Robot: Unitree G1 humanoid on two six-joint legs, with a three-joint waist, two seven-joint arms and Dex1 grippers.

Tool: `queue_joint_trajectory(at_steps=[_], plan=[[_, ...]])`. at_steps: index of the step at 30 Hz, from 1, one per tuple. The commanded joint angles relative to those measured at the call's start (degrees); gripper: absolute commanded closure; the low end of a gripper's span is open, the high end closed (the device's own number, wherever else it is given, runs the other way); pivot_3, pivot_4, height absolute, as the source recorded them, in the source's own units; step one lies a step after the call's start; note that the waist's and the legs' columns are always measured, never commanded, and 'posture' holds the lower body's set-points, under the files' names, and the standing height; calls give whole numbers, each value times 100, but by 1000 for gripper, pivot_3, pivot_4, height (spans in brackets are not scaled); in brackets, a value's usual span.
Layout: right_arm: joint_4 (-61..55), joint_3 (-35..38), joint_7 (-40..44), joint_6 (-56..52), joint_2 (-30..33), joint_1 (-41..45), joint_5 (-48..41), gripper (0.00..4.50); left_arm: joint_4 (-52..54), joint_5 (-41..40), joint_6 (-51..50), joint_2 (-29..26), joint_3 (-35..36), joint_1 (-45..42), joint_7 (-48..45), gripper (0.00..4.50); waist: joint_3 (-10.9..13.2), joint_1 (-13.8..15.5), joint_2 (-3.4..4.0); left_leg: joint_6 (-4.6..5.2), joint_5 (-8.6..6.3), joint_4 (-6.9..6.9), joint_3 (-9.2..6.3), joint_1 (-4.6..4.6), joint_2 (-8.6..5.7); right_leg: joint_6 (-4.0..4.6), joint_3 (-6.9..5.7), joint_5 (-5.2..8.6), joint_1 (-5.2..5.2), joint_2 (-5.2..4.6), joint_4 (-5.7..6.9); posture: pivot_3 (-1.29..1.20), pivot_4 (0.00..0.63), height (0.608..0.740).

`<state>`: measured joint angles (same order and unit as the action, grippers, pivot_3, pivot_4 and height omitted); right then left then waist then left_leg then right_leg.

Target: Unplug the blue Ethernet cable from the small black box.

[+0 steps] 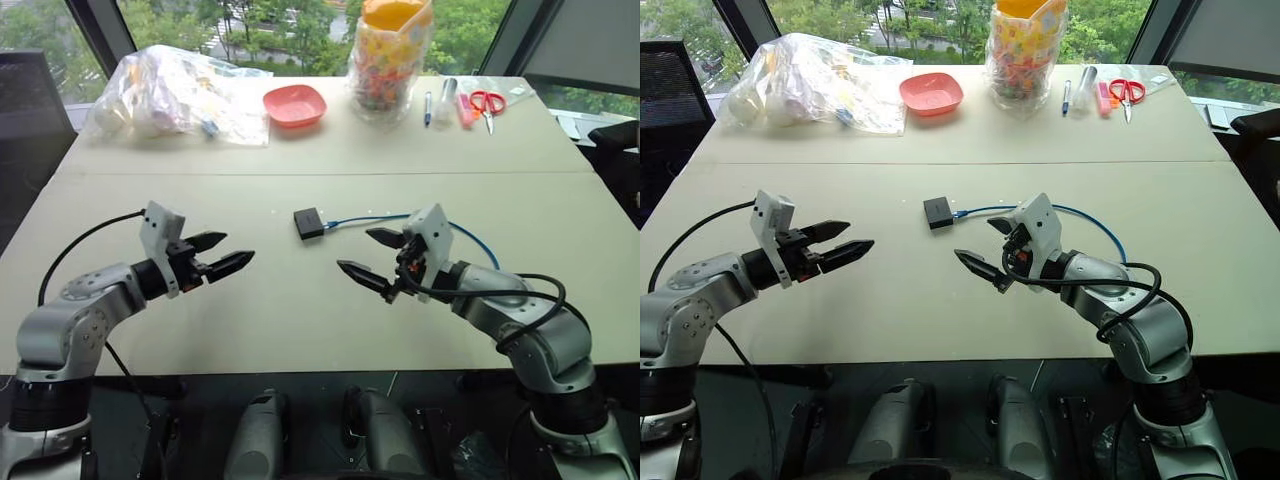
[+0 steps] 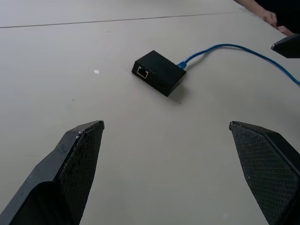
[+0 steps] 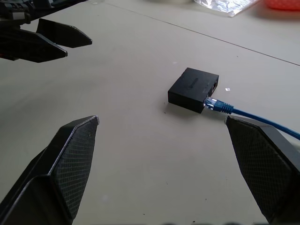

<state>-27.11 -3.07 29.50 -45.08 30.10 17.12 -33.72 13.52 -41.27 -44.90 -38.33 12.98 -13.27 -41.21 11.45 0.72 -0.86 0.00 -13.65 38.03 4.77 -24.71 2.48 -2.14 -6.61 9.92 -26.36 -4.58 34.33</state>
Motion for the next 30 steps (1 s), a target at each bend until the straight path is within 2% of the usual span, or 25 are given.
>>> queue_joint_trajectory(at_steps=[1,18,24,27,30], plan=[[41,86,107,163,-2,150,66,0,134,-58,58,-15,147,-84,11,44,0,1,0,0,0,0,0,0,0,0,0,0,-1,0,2,0,150,740],[555,99,493,356,87,485,444,0,-344,360,450,150,-61,-402,22,44,0,2,0,1,1,-1,-1,0,0,1,-1,-2,-1,4,6,0,150,740],[1204,-138,895,568,146,1013,744,0,-912,643,776,25,-204,-775,-357,44,0,0,0,2,2,2,1,1,0,6,-1,-6,-3,6,9,0,150,740],[2172,-506,1284,977,46,1640,1137,0,-1334,647,680,-492,-377,-1054,-1202,44,0,-28,-2,2,2,3,5,2,-2,6,-2,-6,-3,9,10,0,150,740],[2897,-754,1596,1290,-45,2065,1418,0,-1563,611,607,-777,-493,-1227,-1687,44,0,-40,-1,2,2,1,12,2,-2,13,-3,-11,-9,13,10,0,150,740]])
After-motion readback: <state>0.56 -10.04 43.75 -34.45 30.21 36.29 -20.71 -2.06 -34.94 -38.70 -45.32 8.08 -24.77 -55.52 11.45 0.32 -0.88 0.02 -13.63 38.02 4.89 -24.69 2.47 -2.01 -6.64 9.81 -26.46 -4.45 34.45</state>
